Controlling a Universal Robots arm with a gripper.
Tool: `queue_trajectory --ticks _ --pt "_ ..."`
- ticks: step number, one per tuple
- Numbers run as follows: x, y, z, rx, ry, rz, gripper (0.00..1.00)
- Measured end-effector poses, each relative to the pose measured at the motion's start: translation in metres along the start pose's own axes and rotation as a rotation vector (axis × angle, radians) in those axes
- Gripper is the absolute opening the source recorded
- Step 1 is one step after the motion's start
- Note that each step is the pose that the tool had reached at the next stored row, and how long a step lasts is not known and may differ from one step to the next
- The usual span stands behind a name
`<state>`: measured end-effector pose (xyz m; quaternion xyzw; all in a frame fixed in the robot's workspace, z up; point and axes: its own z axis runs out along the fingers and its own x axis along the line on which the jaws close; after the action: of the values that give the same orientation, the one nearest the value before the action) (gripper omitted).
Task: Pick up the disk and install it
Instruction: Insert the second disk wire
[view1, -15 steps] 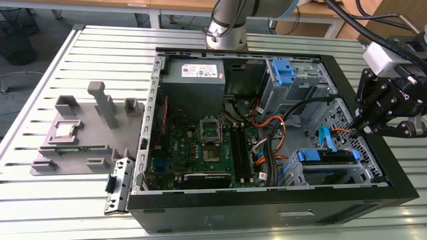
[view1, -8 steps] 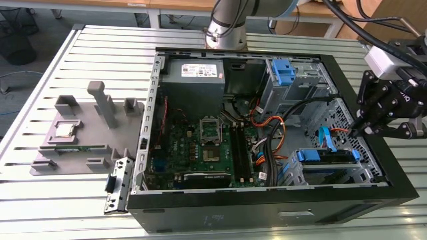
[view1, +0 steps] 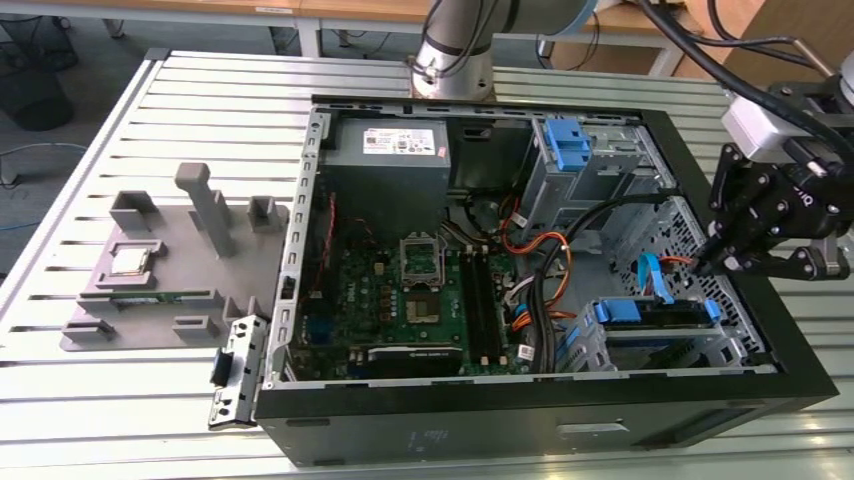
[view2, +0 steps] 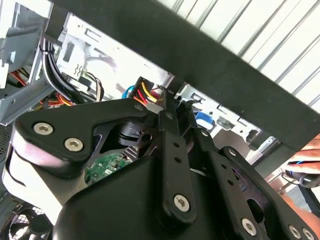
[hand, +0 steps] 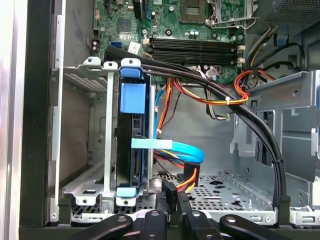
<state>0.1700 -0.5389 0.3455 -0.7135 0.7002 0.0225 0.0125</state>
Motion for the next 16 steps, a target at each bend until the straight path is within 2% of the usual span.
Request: queue_trajectory --ticks 3,7,12,16 --pt "-0.0001 0.0065 0.0001 0.0060 0.0002 0.000 0.23" --pt "-0.0003 0.0151 0.0002 0.0193 0.0003 -0.001 0.23" --pt "-0.0005 0.0156 -0.0040 0.0212 0.0005 -0.001 0.23" --pt "-0.0005 0.0156 -0.0046 0.0212 0.0002 -0.001 0.23"
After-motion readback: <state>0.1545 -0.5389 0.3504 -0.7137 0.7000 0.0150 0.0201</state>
